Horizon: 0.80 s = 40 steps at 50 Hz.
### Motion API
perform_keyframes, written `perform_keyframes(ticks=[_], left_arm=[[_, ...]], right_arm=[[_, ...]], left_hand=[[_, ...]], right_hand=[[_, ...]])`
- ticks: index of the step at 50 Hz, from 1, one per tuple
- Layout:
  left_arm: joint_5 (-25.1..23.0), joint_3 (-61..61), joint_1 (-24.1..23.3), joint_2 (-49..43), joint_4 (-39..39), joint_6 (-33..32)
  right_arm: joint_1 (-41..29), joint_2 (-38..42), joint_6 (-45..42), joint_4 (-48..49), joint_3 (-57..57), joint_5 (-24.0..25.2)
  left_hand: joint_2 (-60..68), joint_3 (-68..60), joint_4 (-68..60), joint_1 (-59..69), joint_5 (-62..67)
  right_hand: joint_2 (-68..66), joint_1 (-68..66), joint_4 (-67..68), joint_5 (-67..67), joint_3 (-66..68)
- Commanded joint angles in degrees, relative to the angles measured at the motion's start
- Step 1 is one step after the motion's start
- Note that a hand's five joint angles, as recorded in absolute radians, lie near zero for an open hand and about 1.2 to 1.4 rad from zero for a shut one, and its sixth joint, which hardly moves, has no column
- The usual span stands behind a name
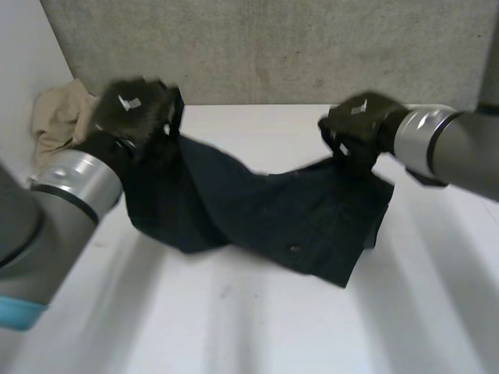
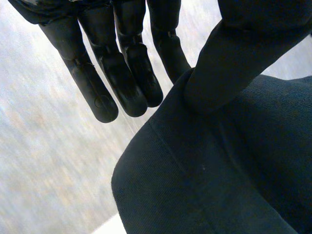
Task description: Fold the laundry.
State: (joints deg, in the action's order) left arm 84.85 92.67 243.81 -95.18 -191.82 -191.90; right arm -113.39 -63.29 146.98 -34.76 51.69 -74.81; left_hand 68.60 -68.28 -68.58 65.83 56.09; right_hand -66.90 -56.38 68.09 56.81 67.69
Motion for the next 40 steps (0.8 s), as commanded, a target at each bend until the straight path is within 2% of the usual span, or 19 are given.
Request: perform_keyframes(ticks=[1, 4, 6, 9, 13, 16, 26, 40], left_arm=[[2.51, -4.33, -0.26, -13.26, 0.39, -0.31], [3.31, -5.30, -0.61, -14.77, 0.39, -0.40], [3.57, -5.83, -0.62, -15.39, 0.31, -0.40], [3.66, -6.27, -0.62, -15.56, 0.31, -0.40], [3.57, -6.44, -0.62, -15.47, 0.31, -0.49], [3.57, -6.45, -0.61, -15.39, 0.22, -0.58], [3.57, -6.88, -0.62, -15.30, 0.22, -0.67], [3.57, -7.24, -0.70, -16.00, 0.31, -0.58]], right_arm=[[0.63, 4.93, 8.22, 0.66, 4.64, -2.18], [1.15, 4.49, 14.19, 3.89, 7.62, -2.36], [1.94, 3.96, 16.84, 5.66, 9.65, -2.18], [3.79, 0.89, 21.06, 8.13, 14.83, -1.83], [5.11, -3.59, 25.46, 9.71, 19.76, -1.74], [6.69, -5.79, 28.45, 9.98, 22.75, -1.65], [9.06, -13.26, 34.60, 7.17, 26.44, -1.83], [9.06, -19.68, 39.61, 5.23, 34.35, 0.19]], left_hand=[[11.40, -11.72, -11.42, 14.17, 13.91], [11.40, -11.72, -11.42, 14.17, 13.91], [11.40, -11.72, -11.42, 14.17, 13.91], [11.40, -11.72, -11.42, 14.17, 13.91], [11.40, -11.72, -11.42, 14.17, 13.91], [11.40, -11.72, -11.42, 14.17, 13.91], [11.40, -11.72, -11.42, 14.17, 13.91], [11.40, -11.72, -11.42, 14.17, 13.91]], right_hand=[[-8.49, -19.01, 7.30, 8.58, 7.70], [13.49, 2.97, -14.68, -13.40, -14.28], [17.60, 7.08, -18.79, -17.51, -18.39], [31.37, 20.84, -32.55, -31.27, -32.16], [35.61, 25.09, -36.80, -35.52, -36.40], [45.36, 34.83, -46.54, -45.26, -46.15], [53.11, 42.58, -54.29, -53.01, -53.89], [53.62, 43.10, -54.81, -53.53, -54.41]])
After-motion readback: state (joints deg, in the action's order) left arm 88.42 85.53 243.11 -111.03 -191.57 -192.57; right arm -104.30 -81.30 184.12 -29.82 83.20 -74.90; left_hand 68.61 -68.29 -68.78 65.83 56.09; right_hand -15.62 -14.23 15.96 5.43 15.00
